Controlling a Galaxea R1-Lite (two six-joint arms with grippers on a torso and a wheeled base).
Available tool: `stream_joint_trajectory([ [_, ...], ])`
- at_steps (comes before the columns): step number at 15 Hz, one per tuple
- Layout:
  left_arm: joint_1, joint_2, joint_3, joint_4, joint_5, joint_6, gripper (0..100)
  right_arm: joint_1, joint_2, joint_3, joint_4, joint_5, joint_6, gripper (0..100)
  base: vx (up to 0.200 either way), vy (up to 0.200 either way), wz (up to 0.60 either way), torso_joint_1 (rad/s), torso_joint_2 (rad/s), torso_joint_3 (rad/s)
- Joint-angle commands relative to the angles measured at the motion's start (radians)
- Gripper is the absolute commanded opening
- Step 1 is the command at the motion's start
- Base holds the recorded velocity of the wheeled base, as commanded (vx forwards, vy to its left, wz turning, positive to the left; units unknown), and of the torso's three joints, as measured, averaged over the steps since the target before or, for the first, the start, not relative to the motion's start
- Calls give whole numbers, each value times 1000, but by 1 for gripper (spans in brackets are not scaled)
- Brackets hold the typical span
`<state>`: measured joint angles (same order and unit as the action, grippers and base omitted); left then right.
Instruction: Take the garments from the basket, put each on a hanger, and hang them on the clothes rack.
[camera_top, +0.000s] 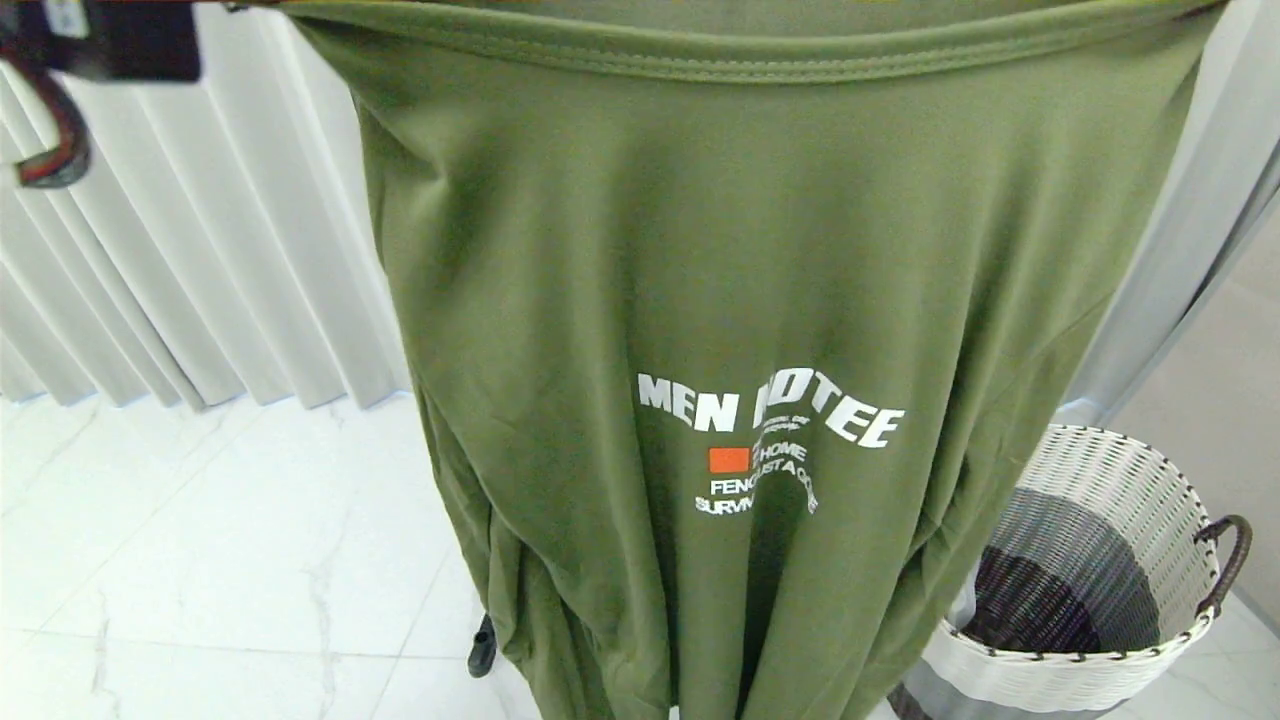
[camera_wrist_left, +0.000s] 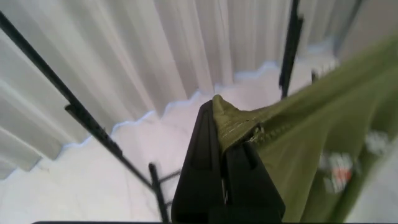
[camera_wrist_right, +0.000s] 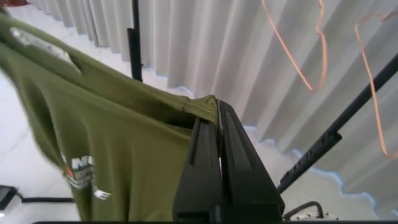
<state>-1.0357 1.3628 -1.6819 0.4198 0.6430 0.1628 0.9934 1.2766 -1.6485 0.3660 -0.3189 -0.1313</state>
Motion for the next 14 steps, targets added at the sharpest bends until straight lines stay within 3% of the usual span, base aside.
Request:
stream_joint_trajectory([
  [1, 11, 61, 13, -33, 0, -16, 0, 5, -49, 72, -5, -2, -1, 0, 0, 0, 0, 0, 0, 0],
  [5, 11, 65, 16, -102, -6, -22, 0, 11, -43, 78, -44, -3, -2, 0, 0, 0, 0, 0, 0, 0],
  [14, -15, 62, 24, -104, -6, -16, 0, 11, -49, 79, -38, -6, -2, 0, 0, 0, 0, 0, 0, 0],
])
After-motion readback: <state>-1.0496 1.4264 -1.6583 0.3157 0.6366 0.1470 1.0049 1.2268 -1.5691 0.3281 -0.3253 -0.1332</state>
